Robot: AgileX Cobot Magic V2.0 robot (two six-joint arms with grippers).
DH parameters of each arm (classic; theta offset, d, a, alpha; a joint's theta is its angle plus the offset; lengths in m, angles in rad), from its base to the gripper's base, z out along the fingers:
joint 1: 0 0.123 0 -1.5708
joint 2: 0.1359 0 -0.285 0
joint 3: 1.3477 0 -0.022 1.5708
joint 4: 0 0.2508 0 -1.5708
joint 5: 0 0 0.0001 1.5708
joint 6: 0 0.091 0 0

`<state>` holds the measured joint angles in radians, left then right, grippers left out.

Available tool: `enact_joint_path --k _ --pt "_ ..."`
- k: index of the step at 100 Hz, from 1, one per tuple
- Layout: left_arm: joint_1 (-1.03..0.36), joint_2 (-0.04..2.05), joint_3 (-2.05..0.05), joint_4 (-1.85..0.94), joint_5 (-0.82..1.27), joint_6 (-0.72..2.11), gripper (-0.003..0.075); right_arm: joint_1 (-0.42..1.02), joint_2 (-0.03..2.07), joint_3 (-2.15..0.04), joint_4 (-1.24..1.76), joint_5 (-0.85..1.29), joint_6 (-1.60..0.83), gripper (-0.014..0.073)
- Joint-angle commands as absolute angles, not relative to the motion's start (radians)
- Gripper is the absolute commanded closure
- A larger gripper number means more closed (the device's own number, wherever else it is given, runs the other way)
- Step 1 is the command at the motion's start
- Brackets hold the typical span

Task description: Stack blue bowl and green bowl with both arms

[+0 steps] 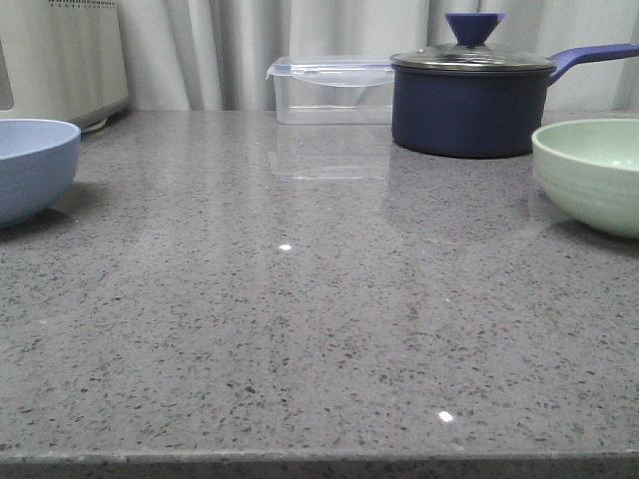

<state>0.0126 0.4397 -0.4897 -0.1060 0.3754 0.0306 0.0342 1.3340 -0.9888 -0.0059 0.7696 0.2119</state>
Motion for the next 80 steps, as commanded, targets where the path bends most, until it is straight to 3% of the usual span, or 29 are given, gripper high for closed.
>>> enact_joint_path --k 1,53,80 --pt "0.009 0.453 -0.525 -0.117 0.296 0.022 0.0230 0.051 1.293 -1.045 0.032 0.733 0.187 0.0674" --pt "0.009 0.453 -0.525 -0.117 0.296 0.022 0.0229 0.371 1.442 -1.217 0.138 0.693 0.130 0.0673" --pt "0.009 0.453 -0.525 -0.117 0.298 0.022 0.0229 0.448 1.553 -1.304 0.163 0.677 0.130 0.0673"
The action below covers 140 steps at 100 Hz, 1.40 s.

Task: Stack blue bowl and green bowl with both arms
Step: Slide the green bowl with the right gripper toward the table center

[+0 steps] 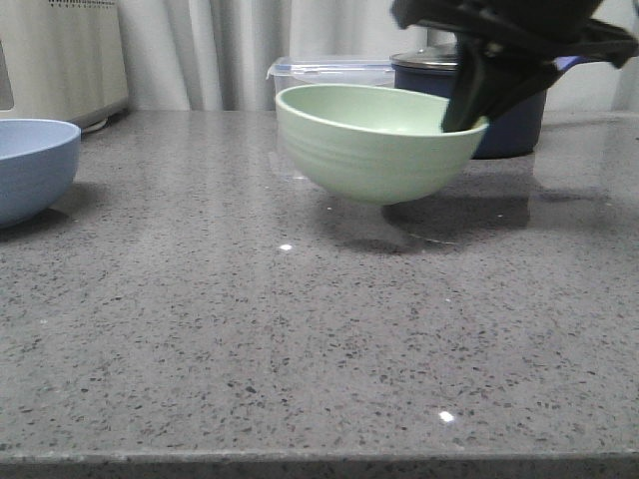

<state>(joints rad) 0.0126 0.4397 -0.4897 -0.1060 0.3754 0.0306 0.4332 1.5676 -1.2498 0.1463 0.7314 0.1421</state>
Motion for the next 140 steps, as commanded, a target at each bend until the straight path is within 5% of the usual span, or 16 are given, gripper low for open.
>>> enact_joint_path --k 1,32,65,140 --pt "0.009 0.453 -0.525 -0.117 0.298 0.022 0.0229 0.450 1.557 -1.308 0.163 0.677 0.130 0.0673" --pt "0.009 0.453 -0.525 -0.117 0.298 0.022 0.0229 0.478 1.602 -1.325 0.163 0.667 0.130 0.0654" --pt "0.009 0.453 -0.525 -0.117 0.298 0.022 0.0229 0.478 1.613 -1.326 0.163 0.659 0.130 0.0380" --pt "0.009 0.453 -0.525 -0.116 0.298 0.022 0.0229 0.477 1.350 -1.129 0.157 0.686 0.130 0.0419"
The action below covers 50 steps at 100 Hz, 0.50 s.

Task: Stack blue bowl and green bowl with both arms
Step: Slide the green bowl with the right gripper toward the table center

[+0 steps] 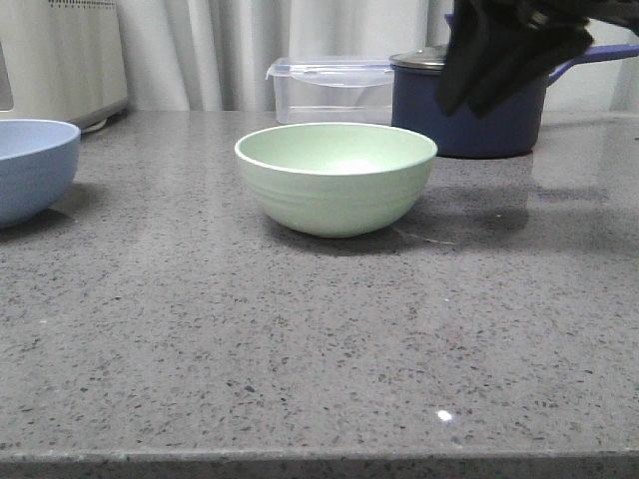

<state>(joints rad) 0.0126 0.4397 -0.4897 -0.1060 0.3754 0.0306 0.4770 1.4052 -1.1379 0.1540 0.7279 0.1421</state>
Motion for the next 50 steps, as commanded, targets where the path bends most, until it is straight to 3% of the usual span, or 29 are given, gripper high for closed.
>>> enact_joint_path --k 1,25,50 --pt "0.009 0.453 -0.525 -0.116 0.298 0.022 0.0229 0.477 1.349 -1.124 0.157 0.686 0.130 0.0424" --pt "0.009 0.453 -0.525 -0.116 0.298 0.022 0.0229 0.478 1.347 -1.072 0.168 0.686 0.130 0.0582" --pt "0.009 0.453 -0.525 -0.116 0.296 0.022 0.0229 0.492 1.406 -1.066 0.170 0.656 0.126 0.0594"
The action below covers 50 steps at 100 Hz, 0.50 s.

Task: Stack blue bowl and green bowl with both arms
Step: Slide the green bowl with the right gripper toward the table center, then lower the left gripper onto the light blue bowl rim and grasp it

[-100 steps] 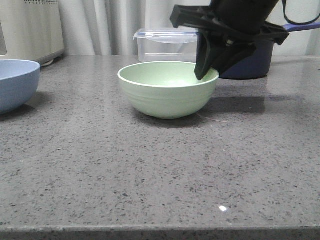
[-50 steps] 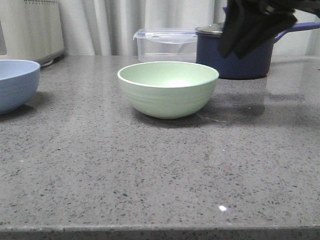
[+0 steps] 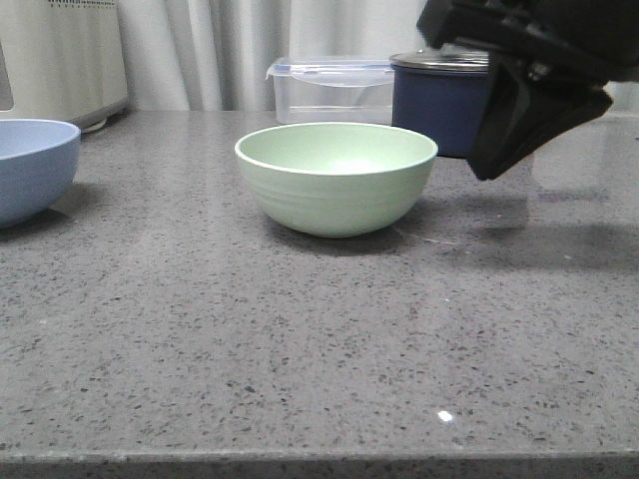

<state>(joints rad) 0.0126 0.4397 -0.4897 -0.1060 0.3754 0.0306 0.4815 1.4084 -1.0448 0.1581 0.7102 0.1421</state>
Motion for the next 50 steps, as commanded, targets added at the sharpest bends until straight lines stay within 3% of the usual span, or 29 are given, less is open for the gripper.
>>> enact_joint_path --k 1,50 --pt "0.009 0.453 -0.525 -0.116 0.296 0.022 0.0229 0.496 1.410 -1.066 0.170 0.656 0.126 0.0594" --pt "0.009 0.453 -0.525 -0.116 0.296 0.022 0.0229 0.548 1.455 -1.069 0.188 0.609 0.122 0.0636"
